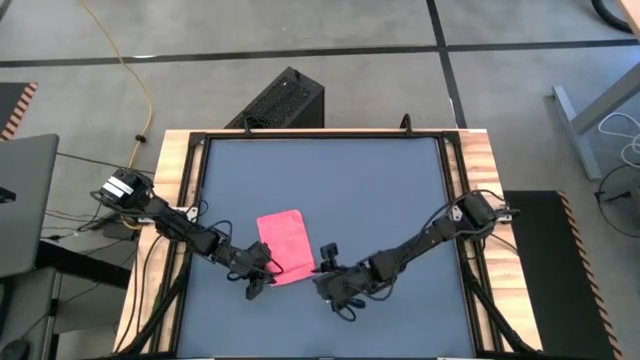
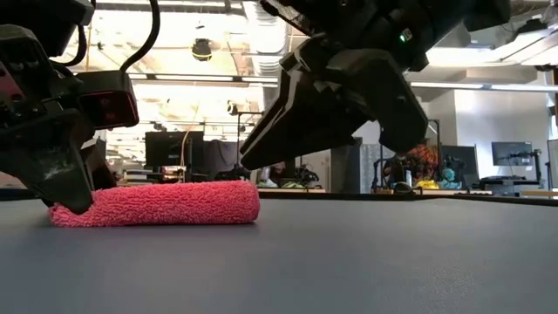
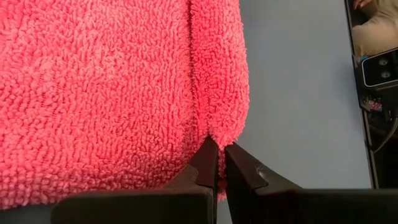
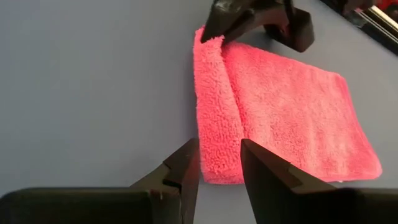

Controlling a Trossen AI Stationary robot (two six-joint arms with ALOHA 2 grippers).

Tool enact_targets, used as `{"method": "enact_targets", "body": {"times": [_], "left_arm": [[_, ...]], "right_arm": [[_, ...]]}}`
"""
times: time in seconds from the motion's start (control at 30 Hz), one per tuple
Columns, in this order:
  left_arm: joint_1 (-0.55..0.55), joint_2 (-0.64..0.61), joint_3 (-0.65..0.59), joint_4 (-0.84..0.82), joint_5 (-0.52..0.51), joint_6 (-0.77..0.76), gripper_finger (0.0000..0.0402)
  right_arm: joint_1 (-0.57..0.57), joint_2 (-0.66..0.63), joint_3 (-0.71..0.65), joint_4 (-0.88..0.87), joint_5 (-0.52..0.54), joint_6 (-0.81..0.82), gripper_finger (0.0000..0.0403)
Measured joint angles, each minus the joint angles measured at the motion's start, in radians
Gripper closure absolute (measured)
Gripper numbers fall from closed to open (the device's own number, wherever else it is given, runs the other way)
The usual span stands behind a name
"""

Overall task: Roll towel into tight, uniform cylinder
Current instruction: Roll the red towel

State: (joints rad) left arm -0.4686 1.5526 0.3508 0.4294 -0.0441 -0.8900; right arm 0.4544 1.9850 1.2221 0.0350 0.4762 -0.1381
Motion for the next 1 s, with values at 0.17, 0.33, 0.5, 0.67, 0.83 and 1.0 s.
{"method": "enact_targets", "body": {"times": [0.17,0.33,0.5,0.67,0.83,1.0], "left_arm": [[0.0,0.0,0.0,0.001,0.001,0.006,0.0401],[0.0,0.001,0.0,0.001,-0.001,0.006,0.0401],[0.0,0.001,0.0,0.002,0.002,0.009,0.0401],[0.0,0.001,0.0,0.007,0.003,0.025,0.0399],[-0.001,-0.001,0.0,0.013,0.006,0.049,0.0376],[0.0,-0.002,0.0,0.016,0.021,0.072,0.0345]], "right_arm": [[-0.022,0.049,0.001,0.016,-0.026,0.002,0.0259],[-0.036,0.116,0.015,0.052,0.036,-0.042,0.0259],[-0.02,0.131,0.032,0.05,0.068,-0.083,0.0259],[-0.021,0.131,0.032,0.038,0.075,-0.105,0.0267],[-0.046,0.131,0.033,0.022,0.037,-0.077,0.0306],[-0.068,0.129,0.033,0.018,-0.034,-0.045,0.0364]]}}
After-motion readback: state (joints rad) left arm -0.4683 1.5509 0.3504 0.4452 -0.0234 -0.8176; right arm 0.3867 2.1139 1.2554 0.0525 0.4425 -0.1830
